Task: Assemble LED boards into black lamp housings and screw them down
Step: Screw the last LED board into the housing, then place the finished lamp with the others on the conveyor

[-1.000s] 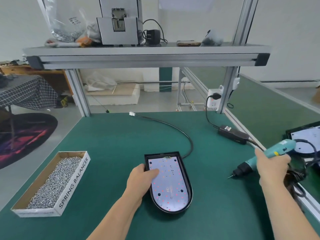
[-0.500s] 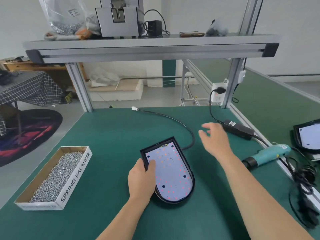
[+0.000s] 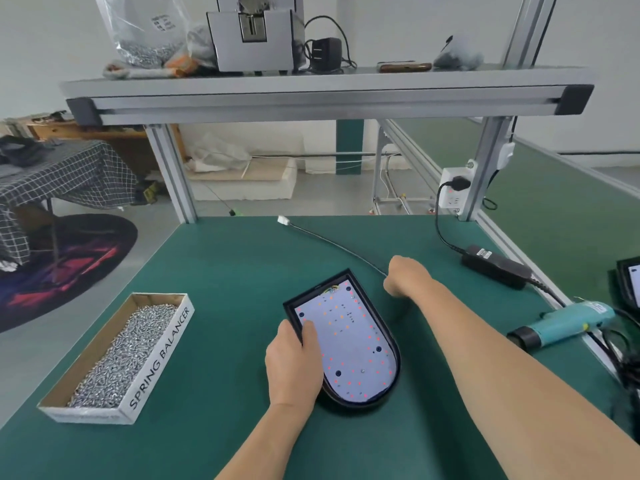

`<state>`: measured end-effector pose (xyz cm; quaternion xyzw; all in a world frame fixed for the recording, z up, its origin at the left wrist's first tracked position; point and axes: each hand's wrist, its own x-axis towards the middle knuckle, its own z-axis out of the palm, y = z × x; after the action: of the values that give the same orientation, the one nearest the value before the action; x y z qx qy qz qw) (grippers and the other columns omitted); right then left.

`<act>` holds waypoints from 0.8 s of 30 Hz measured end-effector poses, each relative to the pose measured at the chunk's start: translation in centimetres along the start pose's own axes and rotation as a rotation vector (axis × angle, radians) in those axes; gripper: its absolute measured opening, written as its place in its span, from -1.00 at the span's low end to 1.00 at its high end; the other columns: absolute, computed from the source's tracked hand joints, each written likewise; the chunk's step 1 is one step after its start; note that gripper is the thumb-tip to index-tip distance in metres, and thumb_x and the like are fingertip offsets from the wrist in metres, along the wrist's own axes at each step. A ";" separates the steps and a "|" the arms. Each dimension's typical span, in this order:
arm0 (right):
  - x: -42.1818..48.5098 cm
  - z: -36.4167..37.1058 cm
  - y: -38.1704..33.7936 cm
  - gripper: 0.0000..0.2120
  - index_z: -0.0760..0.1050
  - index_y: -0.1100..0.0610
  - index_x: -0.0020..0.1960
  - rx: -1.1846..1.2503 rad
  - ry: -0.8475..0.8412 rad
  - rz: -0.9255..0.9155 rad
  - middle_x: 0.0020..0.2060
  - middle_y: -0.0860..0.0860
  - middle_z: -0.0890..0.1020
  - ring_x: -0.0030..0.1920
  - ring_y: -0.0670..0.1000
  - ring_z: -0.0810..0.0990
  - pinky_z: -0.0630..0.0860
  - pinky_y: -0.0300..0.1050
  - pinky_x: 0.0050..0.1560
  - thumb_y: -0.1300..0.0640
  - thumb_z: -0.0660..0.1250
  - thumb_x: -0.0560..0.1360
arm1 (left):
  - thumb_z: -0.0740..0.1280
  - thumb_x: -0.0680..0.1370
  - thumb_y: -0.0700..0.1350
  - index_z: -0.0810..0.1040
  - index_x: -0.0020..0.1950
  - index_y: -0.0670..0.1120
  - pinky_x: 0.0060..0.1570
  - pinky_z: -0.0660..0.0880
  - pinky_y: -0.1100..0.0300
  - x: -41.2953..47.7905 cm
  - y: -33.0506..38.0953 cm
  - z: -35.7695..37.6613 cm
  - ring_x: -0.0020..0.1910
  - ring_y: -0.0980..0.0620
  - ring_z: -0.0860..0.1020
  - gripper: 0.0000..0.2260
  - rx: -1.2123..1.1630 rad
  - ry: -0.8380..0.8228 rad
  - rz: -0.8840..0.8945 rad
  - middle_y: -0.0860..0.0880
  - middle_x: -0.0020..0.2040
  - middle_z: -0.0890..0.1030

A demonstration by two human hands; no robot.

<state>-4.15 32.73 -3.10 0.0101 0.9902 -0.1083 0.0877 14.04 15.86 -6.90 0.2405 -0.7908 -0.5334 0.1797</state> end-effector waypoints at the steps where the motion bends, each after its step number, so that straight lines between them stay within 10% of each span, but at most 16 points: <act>1: -0.9 -0.1 0.4 -0.83 0.31 0.16 -0.23 0.008 -0.016 -0.013 -0.21 0.07 0.49 -0.22 0.11 0.46 0.36 -0.12 -0.27 0.30 0.17 0.53 | 0.22 0.64 -0.03 0.17 -0.30 -0.07 -0.38 0.22 0.10 0.0 0.0 0.0 -0.40 0.00 0.22 -0.63 0.017 0.005 0.006 0.06 -0.39 0.30; 6: -7.9 0.3 3.7 -0.83 0.42 0.13 -0.03 0.734 -0.192 -0.030 -0.31 0.06 0.66 -0.42 -0.03 0.56 0.42 -0.24 -0.47 0.37 0.14 0.55 | 0.21 0.66 -0.03 0.17 -0.30 -0.10 -0.39 0.19 0.07 0.2 -0.2 0.0 -0.40 -0.01 0.24 -0.62 0.083 0.019 0.013 0.02 -0.38 0.32; 10: -14.1 2.0 4.9 -0.69 0.53 0.03 0.16 1.051 -0.261 -0.073 -0.24 -0.02 0.66 -0.35 -0.03 0.53 0.38 -0.24 -0.42 -0.15 0.17 0.66 | 0.20 0.66 -0.02 0.22 -0.28 -0.13 -0.40 0.20 0.10 0.1 -0.4 0.1 -0.39 -0.01 0.28 -0.64 0.092 0.022 -0.004 -0.01 -0.36 0.38; 24: -20.2 6.4 3.8 -0.84 0.43 -0.03 0.01 0.939 -0.006 -0.137 -0.16 -0.04 0.61 -0.33 -0.08 0.47 0.46 -0.17 -0.27 0.02 0.37 0.48 | 0.17 0.62 0.20 0.22 -0.28 -0.13 -0.28 0.27 0.06 -0.5 -0.1 -0.7 -0.34 -0.01 0.25 -0.53 -0.096 -0.103 0.046 0.13 -0.43 0.31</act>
<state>16.99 34.99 -6.49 -0.0171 0.8323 -0.5497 0.0692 14.84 15.61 -6.76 0.1856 -0.7777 -0.5783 0.1621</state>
